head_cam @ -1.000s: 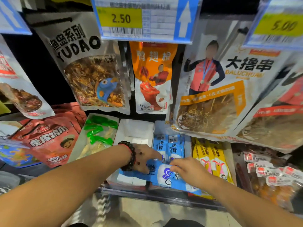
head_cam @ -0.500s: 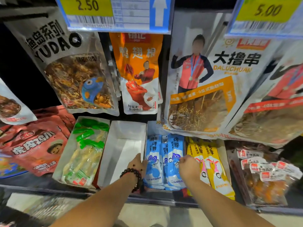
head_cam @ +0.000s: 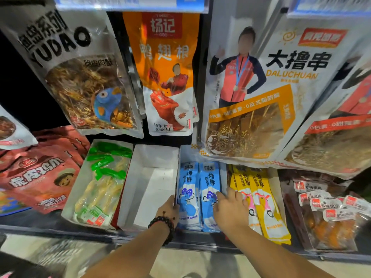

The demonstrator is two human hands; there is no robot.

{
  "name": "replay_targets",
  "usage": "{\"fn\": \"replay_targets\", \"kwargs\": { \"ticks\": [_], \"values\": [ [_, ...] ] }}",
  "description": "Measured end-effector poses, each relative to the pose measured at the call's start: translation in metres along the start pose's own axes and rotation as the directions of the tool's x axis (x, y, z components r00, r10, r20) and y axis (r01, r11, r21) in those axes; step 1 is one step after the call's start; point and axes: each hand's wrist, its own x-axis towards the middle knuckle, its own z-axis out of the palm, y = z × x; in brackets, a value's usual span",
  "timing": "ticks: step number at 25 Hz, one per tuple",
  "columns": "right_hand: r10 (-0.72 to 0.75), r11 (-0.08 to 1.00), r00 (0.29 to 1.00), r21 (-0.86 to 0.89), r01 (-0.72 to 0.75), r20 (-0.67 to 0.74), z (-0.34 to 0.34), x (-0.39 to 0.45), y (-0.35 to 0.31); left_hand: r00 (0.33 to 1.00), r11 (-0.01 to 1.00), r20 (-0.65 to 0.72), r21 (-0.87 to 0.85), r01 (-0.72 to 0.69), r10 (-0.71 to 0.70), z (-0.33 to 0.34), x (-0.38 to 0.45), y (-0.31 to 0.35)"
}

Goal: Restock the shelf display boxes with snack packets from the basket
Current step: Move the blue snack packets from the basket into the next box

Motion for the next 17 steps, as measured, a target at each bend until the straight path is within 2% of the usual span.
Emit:
{"fn": "replay_targets", "kwargs": {
  "ticks": [3, 5, 9, 12, 15, 17],
  "values": [
    [-0.006, 0.998, 0.986, -0.054, 0.015, 0.167, 0.011, -0.007, 0.011, 1.0, 1.0, -0.001, -0.003, 0.001, -0.001, 0.0, 0.0, -0.002],
    [-0.003, 0.998, 0.976, -0.053, 0.015, 0.216, 0.018, -0.009, 0.017, 1.0, 1.0, -0.004, 0.007, -0.002, 0.002, 0.001, 0.0, -0.005],
    [0.015, 1.0, 0.98, -0.023, -0.01, 0.196, 0.009, -0.011, 0.017, 0.999, 1.0, 0.034, 0.016, 0.003, -0.004, -0.004, -0.009, -0.004],
    [-0.027, 0.999, 0.989, -0.024, 0.031, 0.143, -0.008, -0.01, 0.01, 1.0, 0.999, 0.027, 0.04, -0.013, 0.012, -0.018, -0.018, 0.003],
    [-0.167, 0.986, 0.979, 0.0, 0.168, 0.113, -0.037, -0.005, -0.011, 0.997, 0.992, -0.008, 0.092, -0.081, 0.082, -0.045, -0.029, 0.01],
    [-0.304, 0.953, 0.948, 0.029, 0.302, 0.099, -0.06, 0.002, -0.035, 0.984, 0.968, -0.053, 0.2, -0.154, 0.168, -0.069, -0.039, 0.011]
  ]
}}
